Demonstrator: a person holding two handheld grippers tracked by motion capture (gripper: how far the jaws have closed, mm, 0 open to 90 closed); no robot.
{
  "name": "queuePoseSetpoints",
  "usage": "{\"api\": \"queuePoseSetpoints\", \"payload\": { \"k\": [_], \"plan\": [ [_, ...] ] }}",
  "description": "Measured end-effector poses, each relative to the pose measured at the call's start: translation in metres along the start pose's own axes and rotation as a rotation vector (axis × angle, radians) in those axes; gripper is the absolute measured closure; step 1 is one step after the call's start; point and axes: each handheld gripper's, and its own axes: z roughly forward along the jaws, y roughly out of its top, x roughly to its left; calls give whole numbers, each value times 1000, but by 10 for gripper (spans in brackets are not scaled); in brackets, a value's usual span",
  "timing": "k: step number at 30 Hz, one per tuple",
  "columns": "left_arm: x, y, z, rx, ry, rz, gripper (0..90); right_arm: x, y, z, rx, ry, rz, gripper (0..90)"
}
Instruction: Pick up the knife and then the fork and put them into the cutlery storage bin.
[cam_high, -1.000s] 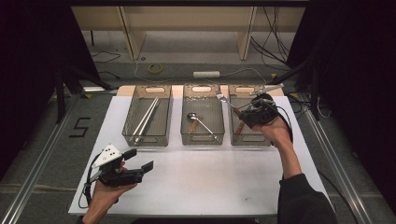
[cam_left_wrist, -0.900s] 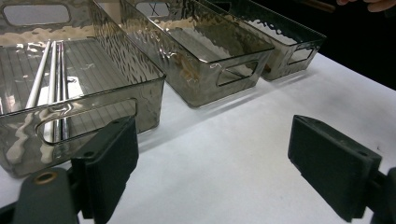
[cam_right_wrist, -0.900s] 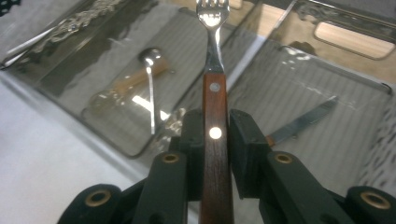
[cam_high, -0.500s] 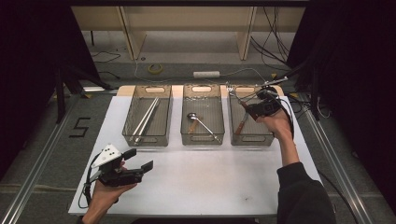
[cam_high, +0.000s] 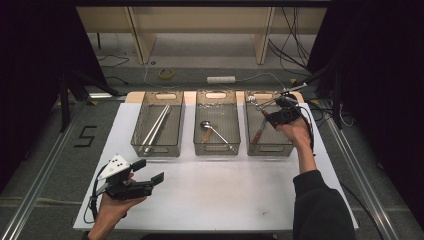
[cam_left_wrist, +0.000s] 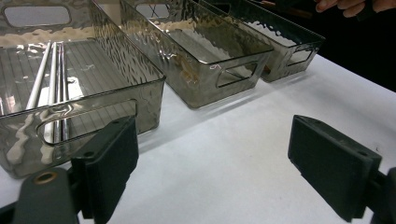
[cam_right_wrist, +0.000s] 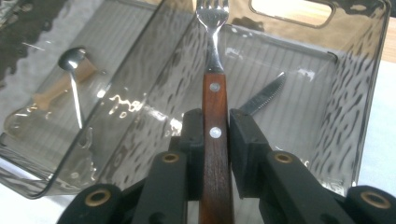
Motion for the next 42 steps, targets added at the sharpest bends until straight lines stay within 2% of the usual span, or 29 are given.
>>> {"api": "queuePoseSetpoints", "payload": {
  "k": [20, 33, 42],
  "plan": [
    [0, 0, 0, -1, -1, 0, 160, -8, -7, 13, 44, -42, 38, 772],
    [0, 0, 0, -1, -1, 0, 160, -6, -8, 21, 62, -54, 28, 772],
    [0, 0, 0, 2, -1, 1, 160, -7, -11, 28, 87, -61, 39, 768]
  ]
}}
